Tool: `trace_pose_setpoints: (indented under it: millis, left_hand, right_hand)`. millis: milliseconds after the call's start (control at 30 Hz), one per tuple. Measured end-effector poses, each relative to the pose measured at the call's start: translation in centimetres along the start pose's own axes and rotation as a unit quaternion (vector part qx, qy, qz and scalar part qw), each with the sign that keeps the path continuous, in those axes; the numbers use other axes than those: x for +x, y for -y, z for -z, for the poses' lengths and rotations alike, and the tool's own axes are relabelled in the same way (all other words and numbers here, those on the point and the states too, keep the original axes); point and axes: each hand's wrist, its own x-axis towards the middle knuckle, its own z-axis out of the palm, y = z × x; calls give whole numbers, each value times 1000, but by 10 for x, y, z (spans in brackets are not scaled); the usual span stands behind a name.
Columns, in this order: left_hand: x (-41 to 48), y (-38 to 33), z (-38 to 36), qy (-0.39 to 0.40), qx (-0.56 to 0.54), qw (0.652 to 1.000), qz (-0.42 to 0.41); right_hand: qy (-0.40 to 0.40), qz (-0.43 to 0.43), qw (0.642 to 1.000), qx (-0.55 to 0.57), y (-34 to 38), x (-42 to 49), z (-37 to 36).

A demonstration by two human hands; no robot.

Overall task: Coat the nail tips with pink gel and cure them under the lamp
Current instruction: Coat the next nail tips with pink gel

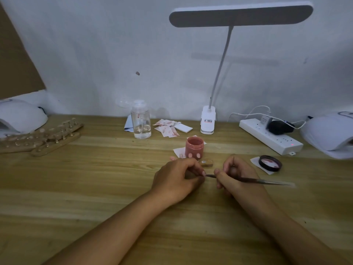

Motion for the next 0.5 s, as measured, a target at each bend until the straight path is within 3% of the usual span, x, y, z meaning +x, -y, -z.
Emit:
trace_pose_setpoints:
  millis: [333, 500]
  left_hand:
    - [-1, 0, 0, -3, -8, 1000, -6]
    - [-1, 1, 0, -5, -20, 1000, -10]
  right_hand:
    - [-20, -10, 1000, -22, -1, 1, 1]
    - [-54, -20, 998, 29, -1, 1, 2]
